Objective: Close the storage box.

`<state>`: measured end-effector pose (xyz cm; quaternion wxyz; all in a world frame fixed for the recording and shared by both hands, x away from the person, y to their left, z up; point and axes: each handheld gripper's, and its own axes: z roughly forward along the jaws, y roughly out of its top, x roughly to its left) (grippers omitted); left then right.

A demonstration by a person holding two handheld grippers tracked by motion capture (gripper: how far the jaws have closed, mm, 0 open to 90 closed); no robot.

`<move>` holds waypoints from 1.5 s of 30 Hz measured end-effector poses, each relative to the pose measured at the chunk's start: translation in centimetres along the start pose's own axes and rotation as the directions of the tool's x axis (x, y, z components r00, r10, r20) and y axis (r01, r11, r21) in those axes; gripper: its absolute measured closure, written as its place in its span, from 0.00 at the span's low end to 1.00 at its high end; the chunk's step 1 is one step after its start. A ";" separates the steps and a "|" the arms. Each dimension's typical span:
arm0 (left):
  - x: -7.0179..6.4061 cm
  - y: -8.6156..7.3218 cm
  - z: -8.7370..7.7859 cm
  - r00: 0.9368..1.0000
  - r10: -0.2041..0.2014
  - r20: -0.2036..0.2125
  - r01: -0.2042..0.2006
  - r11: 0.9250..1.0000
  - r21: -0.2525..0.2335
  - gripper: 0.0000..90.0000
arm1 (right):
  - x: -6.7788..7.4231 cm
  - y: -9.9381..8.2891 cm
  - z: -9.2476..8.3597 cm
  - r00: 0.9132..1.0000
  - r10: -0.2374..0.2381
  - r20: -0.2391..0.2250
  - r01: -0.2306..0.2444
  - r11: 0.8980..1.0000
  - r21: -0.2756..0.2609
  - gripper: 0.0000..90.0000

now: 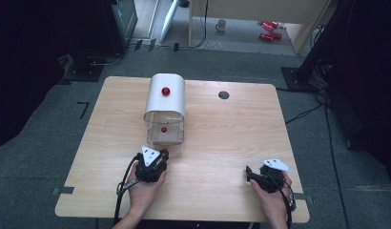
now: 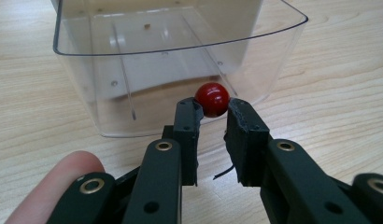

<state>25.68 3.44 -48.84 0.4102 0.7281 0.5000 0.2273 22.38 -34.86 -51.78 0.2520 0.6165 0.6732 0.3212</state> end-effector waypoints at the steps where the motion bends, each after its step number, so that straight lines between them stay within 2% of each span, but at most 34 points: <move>1: 0.0 0.0 0.0 1.000 0.001 0.002 -0.001 1.000 -0.002 0.83 | 0.4 0.4 -0.3 1.000 -0.001 -0.006 0.001 1.000 -0.028 0.37; 3: 0.0 -0.1 0.1 1.000 0.000 0.005 0.001 1.000 -0.005 0.83 | 1.4 1.4 -0.7 0.999 -0.022 -0.031 0.019 0.997 -0.080 0.39; 5: 0.0 -0.1 0.1 1.000 0.002 0.007 -0.002 1.000 -0.005 0.83 | 3.4 2.9 -1.2 0.995 -0.066 -0.075 0.055 0.988 -0.146 0.41; 9: 0.2 -0.1 0.3 1.000 0.001 0.008 -0.001 1.000 -0.008 0.83 | 8.0 6.1 -2.2 0.976 -0.162 -0.142 0.121 0.958 -0.260 0.48; 12: 0.3 0.0 0.5 1.000 0.001 0.008 0.000 1.000 -0.008 0.83 | 11.0 8.4 -2.3 0.960 -0.189 -0.205 0.124 0.948 -0.293 0.48; 17: 0.3 0.3 0.6 1.000 -0.004 0.006 0.004 1.000 -0.015 0.83 | 14.2 11.0 -2.4 0.943 -0.219 -0.251 0.124 0.930 -0.345 0.50; 20: 0.4 0.3 0.7 1.000 -0.009 0.008 0.009 1.000 -0.020 0.83 | 15.8 12.2 -2.6 0.935 -0.238 -0.264 0.131 0.921 -0.368 0.52; 28: 0.5 0.4 0.6 1.000 -0.017 0.011 0.017 0.999 -0.028 0.83 | 18.8 14.5 -2.3 0.918 -0.272 -0.288 0.144 0.906 -0.398 0.57; 30: 0.6 0.5 0.6 1.000 -0.016 0.009 0.016 0.999 -0.030 0.83 | 19.5 14.9 -2.1 0.918 -0.283 -0.276 0.156 0.901 -0.404 0.60; 34: 0.6 0.5 0.6 1.000 -0.017 0.009 0.017 0.999 -0.028 0.83 | 20.3 15.9 -1.3 0.929 -0.286 -0.236 0.166 0.890 -0.425 0.67; 37: 0.7 0.5 0.5 1.000 -0.021 0.009 0.021 0.999 -0.029 0.83 | 20.9 16.4 -0.5 0.931 -0.292 -0.217 0.183 0.891 -0.416 0.71; 39: 0.7 0.5 0.5 1.000 -0.020 0.010 0.021 0.999 -0.029 0.83 | 21.3 16.4 0.1 0.936 -0.307 -0.173 0.211 0.881 -0.422 0.77; 41: 0.7 0.5 0.5 1.000 -0.019 0.009 0.020 0.999 -0.031 0.83 | 21.6 16.4 0.6 0.938 -0.315 -0.144 0.230 0.878 -0.420 0.80; 44: 0.7 0.5 0.5 1.000 -0.020 0.010 0.020 0.999 -0.032 0.83 | 21.7 16.3 1.2 0.945 -0.307 -0.115 0.236 0.882 -0.408 0.87; 45: 0.7 0.6 0.5 1.000 -0.022 0.010 0.022 0.999 -0.032 0.83 | 21.8 16.3 1.3 0.944 -0.311 -0.107 0.243 0.879 -0.410 0.88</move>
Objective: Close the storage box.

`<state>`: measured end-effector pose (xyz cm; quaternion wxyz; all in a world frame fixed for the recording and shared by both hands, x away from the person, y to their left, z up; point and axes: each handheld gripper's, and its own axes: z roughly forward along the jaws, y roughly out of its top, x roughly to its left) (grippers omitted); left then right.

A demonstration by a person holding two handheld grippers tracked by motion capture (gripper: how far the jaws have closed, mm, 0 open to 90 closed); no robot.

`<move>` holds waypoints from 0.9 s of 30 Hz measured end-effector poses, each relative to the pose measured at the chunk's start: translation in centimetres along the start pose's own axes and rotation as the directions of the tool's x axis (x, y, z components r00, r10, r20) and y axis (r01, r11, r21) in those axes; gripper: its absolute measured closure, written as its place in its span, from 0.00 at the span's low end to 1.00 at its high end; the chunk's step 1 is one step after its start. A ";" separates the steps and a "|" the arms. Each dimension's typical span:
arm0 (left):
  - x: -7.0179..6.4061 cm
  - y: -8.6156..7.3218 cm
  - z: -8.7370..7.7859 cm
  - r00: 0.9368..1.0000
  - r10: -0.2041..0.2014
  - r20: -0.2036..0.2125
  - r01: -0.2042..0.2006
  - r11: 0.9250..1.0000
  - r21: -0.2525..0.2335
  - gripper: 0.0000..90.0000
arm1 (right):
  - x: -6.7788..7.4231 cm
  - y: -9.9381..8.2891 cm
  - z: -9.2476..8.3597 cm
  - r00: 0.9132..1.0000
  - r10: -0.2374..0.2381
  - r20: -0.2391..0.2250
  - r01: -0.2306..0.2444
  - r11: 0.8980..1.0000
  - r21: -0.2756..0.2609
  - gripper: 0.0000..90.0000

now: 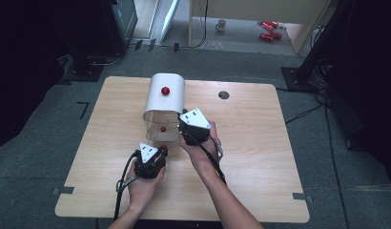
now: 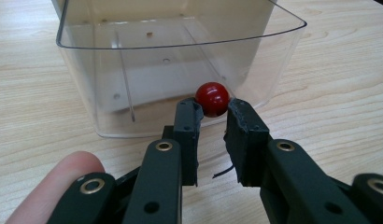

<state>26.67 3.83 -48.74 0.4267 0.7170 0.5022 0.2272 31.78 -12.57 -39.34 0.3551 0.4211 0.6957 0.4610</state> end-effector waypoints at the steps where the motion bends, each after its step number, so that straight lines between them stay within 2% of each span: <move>1: 0.0 0.0 0.0 1.000 0.001 0.001 -0.001 1.000 0.000 0.83 | 0.1 0.0 0.0 1.000 -0.020 0.013 0.020 1.000 -0.003 0.89; 3: 0.0 0.0 0.0 1.000 0.001 0.000 -0.001 1.000 -0.001 0.83 | 0.3 0.0 0.0 0.999 -0.043 0.027 0.043 0.999 0.000 0.91; 7: 0.1 0.0 0.1 1.000 0.002 -0.001 -0.002 1.000 -0.004 0.83 | 0.4 0.0 -0.1 0.998 -0.053 0.036 0.052 0.999 0.008 0.94; 11: 0.2 0.4 0.3 1.000 -0.007 -0.005 0.006 1.000 -0.010 0.83 | 0.5 0.0 -0.4 0.998 -0.049 0.029 0.049 0.999 0.014 0.96; 16: 0.3 1.1 0.6 1.000 0.002 -0.010 -0.002 1.000 -0.018 0.83 | 0.4 0.0 -0.5 0.999 -0.040 0.016 0.040 0.999 0.016 0.97; 27: 0.8 0.9 2.4 0.999 -0.010 -0.039 0.010 1.000 -0.003 0.84 | 0.4 -0.2 -0.6 0.999 -0.033 0.001 0.033 0.999 0.006 0.99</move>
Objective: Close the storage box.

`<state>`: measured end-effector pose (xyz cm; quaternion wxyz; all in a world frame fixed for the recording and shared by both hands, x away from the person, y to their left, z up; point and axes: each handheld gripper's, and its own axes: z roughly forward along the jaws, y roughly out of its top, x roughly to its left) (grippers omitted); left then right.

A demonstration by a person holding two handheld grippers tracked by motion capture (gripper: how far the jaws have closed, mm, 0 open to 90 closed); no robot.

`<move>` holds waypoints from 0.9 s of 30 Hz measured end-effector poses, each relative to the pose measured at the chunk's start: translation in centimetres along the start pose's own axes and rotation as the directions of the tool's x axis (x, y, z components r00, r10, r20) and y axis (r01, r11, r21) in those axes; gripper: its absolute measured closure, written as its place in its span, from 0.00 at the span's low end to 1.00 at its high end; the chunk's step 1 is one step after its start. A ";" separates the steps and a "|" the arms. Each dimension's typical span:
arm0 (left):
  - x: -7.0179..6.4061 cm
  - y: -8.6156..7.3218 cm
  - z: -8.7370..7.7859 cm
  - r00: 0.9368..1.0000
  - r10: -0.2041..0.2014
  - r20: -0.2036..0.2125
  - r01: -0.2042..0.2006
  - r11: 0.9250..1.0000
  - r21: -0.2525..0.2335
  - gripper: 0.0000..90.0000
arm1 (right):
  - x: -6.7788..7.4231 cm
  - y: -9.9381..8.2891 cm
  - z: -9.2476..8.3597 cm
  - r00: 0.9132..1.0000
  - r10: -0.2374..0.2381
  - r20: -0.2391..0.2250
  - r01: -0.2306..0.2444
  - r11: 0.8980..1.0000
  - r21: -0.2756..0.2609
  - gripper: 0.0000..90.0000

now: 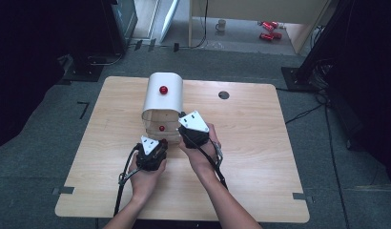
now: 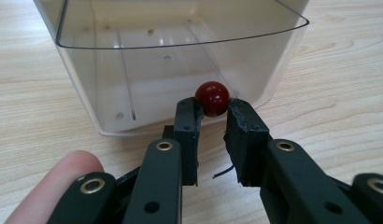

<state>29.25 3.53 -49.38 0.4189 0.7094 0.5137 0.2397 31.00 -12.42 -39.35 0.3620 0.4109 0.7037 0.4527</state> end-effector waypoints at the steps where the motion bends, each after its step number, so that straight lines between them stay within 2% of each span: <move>1: 0.0 -0.1 0.1 1.000 0.007 -0.003 -0.007 1.000 -0.001 0.84 | 0.0 0.0 0.0 1.000 0.001 0.002 -0.001 1.000 0.000 0.99; 8: -0.1 0.0 0.3 1.000 0.010 -0.012 -0.010 1.000 -0.015 0.84 | -0.1 0.0 0.1 1.000 0.000 0.004 0.000 1.000 0.001 0.99; 17: -0.2 -0.1 1.1 0.999 0.018 -0.036 -0.018 1.000 -0.001 0.84 | -0.2 0.0 0.2 1.000 0.005 -0.005 -0.005 1.000 0.000 0.99; 24: -0.1 -0.1 1.0 1.000 0.009 -0.025 -0.009 1.000 -0.010 0.82 | -0.4 0.0 0.3 1.000 0.019 -0.011 -0.019 1.000 -0.001 0.98; 25: -0.1 -0.1 0.9 1.000 0.012 -0.019 -0.012 1.000 -0.016 0.80 | -0.6 0.0 0.3 0.999 0.029 -0.023 -0.029 1.000 -0.002 0.97; 27: -0.2 -0.1 0.6 1.000 0.026 -0.008 -0.026 1.000 -0.018 0.72 | -0.9 0.0 0.0 0.997 0.062 -0.046 -0.062 0.998 -0.006 0.83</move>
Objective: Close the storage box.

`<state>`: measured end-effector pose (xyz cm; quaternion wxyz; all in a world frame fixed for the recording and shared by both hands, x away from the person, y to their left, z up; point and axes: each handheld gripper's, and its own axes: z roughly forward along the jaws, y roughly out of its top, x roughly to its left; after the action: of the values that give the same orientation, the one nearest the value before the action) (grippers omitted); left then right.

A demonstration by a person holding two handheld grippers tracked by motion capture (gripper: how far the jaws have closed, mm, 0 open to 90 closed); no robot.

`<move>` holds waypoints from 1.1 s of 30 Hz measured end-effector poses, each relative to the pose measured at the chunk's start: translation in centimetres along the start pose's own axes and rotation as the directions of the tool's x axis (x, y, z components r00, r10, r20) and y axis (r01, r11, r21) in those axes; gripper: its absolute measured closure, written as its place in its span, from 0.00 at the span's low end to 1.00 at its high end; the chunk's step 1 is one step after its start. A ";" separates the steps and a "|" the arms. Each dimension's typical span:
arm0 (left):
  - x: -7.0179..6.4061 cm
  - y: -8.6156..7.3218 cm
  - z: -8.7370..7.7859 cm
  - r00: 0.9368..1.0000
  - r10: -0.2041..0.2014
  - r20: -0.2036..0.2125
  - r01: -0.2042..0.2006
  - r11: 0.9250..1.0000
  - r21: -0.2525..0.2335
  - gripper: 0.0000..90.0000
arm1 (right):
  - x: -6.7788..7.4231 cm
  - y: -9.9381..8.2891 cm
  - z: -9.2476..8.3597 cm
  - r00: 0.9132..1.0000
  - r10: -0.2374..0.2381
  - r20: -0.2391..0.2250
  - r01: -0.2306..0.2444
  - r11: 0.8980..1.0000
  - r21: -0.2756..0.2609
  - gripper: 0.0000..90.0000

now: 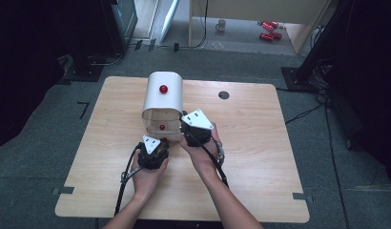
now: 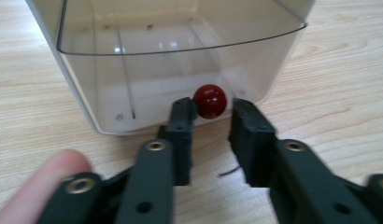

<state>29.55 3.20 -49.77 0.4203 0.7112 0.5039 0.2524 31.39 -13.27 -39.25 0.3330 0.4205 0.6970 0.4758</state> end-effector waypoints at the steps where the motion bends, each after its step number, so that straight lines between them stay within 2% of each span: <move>1: 0.0 -0.1 -0.3 1.000 0.014 0.012 -0.014 1.000 -0.001 0.69 | -0.2 0.0 -0.1 1.000 0.009 -0.004 -0.009 1.000 0.000 0.79; 5: 0.3 -0.3 -1.0 0.999 0.034 0.022 -0.034 0.999 0.010 0.50 | -1.3 0.0 -1.0 0.998 0.052 -0.032 -0.052 0.999 0.013 0.60; 8: 0.7 -0.7 -1.6 0.998 0.047 0.040 -0.048 0.998 0.027 0.36 | -2.0 -0.3 -1.6 0.997 0.063 -0.043 -0.062 0.998 0.016 0.49; 11: 1.2 -1.1 -2.1 0.997 0.050 0.056 -0.053 0.997 0.047 0.22 | -2.8 -0.9 -2.3 0.996 0.078 -0.039 -0.076 0.996 0.043 0.30; 13: 1.6 -1.3 -2.5 0.997 0.059 0.057 -0.062 0.996 0.057 0.16 | -3.4 -1.4 -2.6 0.996 0.086 -0.028 -0.084 0.995 0.062 0.16; 17: 2.5 -1.5 -3.0 0.996 0.073 0.046 -0.077 0.994 0.081 0.09 | -4.7 -2.6 -3.2 0.994 0.101 -0.031 -0.097 0.990 0.101 0.00; 19: 3.0 -1.7 -3.4 0.996 0.070 0.047 -0.074 0.993 0.092 0.07 | -5.2 -3.3 -3.6 0.994 0.102 -0.044 -0.097 0.989 0.108 0.00; 25: 4.9 -2.3 -4.2 0.998 0.066 0.023 -0.069 0.990 0.124 0.03 | -6.6 -5.5 -4.8 0.994 0.101 -0.027 -0.097 0.986 0.134 0.00; 33: 7.2 -3.2 -4.7 0.998 0.067 -0.003 -0.066 0.982 0.178 0.03 | -9.2 -9.8 -6.2 0.991 0.134 0.008 -0.133 0.970 0.202 0.00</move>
<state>26.87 11.99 -50.55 0.3444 0.7611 0.5021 0.2235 27.27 -25.82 -45.92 0.2537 0.4967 0.7127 0.4253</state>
